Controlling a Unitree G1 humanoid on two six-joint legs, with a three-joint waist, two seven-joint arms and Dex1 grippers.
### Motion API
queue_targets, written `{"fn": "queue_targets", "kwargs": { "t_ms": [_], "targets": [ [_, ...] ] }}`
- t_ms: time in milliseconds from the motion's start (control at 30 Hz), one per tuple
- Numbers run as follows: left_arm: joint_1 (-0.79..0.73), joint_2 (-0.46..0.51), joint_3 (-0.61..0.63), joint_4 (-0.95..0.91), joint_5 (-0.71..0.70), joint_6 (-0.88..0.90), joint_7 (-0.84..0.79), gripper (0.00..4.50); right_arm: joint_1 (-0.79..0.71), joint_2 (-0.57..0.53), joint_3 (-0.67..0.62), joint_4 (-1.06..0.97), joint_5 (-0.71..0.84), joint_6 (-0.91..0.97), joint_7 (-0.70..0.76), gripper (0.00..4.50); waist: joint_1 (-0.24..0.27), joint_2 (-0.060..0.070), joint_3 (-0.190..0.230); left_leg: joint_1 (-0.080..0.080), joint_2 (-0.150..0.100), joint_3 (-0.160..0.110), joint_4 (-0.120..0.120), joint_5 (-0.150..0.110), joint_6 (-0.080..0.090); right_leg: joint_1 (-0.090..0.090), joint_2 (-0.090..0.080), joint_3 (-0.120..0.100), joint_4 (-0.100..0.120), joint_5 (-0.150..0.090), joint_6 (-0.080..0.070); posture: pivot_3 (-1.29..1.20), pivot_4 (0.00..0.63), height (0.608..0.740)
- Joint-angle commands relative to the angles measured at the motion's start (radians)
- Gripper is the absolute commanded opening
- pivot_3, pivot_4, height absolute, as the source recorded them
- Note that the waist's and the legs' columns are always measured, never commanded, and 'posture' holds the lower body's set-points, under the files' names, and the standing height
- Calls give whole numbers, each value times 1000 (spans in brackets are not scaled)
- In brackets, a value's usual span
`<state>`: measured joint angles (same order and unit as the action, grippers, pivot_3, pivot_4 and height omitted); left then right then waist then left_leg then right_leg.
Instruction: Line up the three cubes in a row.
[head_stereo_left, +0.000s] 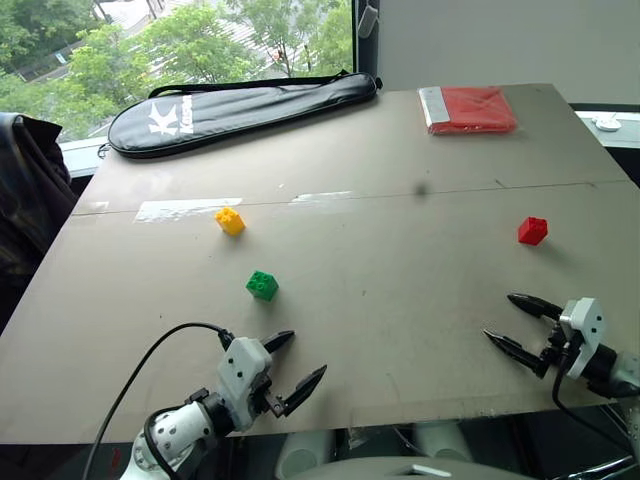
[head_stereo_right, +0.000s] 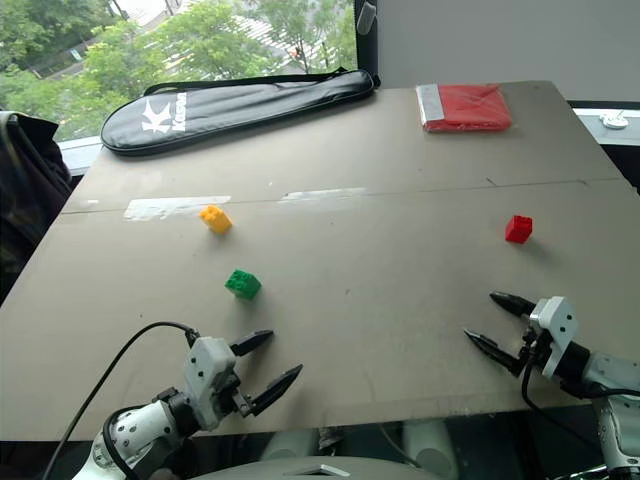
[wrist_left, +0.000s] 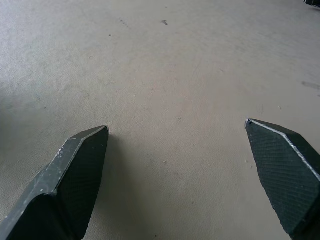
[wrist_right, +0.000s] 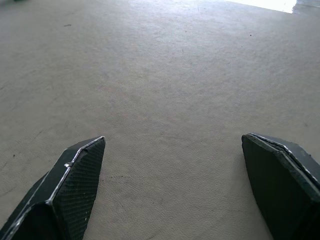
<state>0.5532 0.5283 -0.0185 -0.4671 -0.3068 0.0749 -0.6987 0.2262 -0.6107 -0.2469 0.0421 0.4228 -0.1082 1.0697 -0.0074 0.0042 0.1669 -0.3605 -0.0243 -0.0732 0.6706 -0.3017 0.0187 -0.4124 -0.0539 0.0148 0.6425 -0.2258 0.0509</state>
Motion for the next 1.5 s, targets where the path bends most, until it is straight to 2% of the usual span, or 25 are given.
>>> {"fn": "queue_targets", "kwargs": {
  "t_ms": [33, 100, 167, 267, 300, 433, 633, 767, 967, 1167, 1300, 1500],
  "targets": [
    [14, 11, -28, 69, 20, 3, -29, 4458, 20, -4, -8, -10, -9, -19, -4, 4500, 0, 0, 0, 0, 0, 0, 0, 0, 0, 1, 0, 0, 0, 0, 0, 0, 150, 701],
    [8, 9, -29, 87, 22, -9, -35, 4458, 23, -5, -4, -9, -16, -29, -6, 4500, -1, 0, -1, -2, -1, -1, 0, 0, 0, 2, -1, -1, 0, 0, 0, 0, 150, 701],
    [4, 8, -32, 103, 25, -21, -41, 4458, 23, -1, -5, -8, -22, -36, -17, 4500, -9, 3, -2, -1, -6, -10, 0, 0, 0, 8, -10, -10, 0, 0, 0, 0, 150, 701],
    [2, 8, -32, 126, 26, -41, -47, 4458, 21, 6, -10, -12, -10, -24, -30, 4500, -28, 5, -6, -1, -35, -53, -1, 4, 7, 24, -43, -51, 11, -18, 8, 0, 150, 701],
    [1, 8, -31, 135, 26, -48, -50, 4458, 19, 7, -12, -11, -9, -22, -37, 4500, -25, 5, -7, 4, -40, -58, 1, 5, 8, 21, -46, -54, 18, -23, 10, 0, 150, 701],
    [-1, 7, -35, 162, 31, -75, -58, 4458, 7, -3, -18, 2, -11, -25, -37, 4500, -12, 7, -9, 0, -39, -52, -1, 5, 6, 17, -44, -42, 19, -22, 12, 0, 150, 701],
    [-28, 17, -34, 210, 34, -113, -86, 4458, 9, -15, -48, -19, 3, 0, -64, 4500, -4, 7, -9, 0, -36, -46, -2, 5, 6, 17, -44, -37, 19, -24, 8, 0, 150, 701],
    [-57, 42, -32, 170, 12, -93, -115, 4458, 26, -28, -94, -40, 21, 19, -91, 4500, 1, 7, -8, 0, -36, -45, -2, 5, 6, 17, -44, -36, 18, -24, 8, 0, 150, 701],
    [-148, 154, -25, -27, -138, 100, -196, 4458, -42, -49, -176, -33, 9, 79, -221, 4500, 2, 5, -4, 0, -36, -44, -1, 5, 6, 16, -44, -35, 19, -24, 9, 0, 150, 701],
    [-308, 245, 0, -144, -212, 266, -209, 4458, -181, -60, -147, 23, -43, 208, -351, 4500, 4, -1, 0, -4, -37, -43, -1, 6, 6, 7, -39, -35, 18, -18, 7, 0, 150, 701],
    [-458, 277, 17, -190, -264, 358, -199, 4458, -327, -14, -142, 78, -78, 301, -522, 4500, 2, -2, 1, -9, -37, -40, -1, 6, 6, 2, -39, -32, 18, -18, 7, 0, 150, 701],
    [-597, 308, 44, -243, -349, 477, -185, 4458, -408, 58, -156, 60, -59, 427, -666, 4500, 2, -2, 1, -15, -37, -40, -1, 8, 1, -4, -39, -32, 18, -17, 7, 0, 150, 701]
  ]
}}
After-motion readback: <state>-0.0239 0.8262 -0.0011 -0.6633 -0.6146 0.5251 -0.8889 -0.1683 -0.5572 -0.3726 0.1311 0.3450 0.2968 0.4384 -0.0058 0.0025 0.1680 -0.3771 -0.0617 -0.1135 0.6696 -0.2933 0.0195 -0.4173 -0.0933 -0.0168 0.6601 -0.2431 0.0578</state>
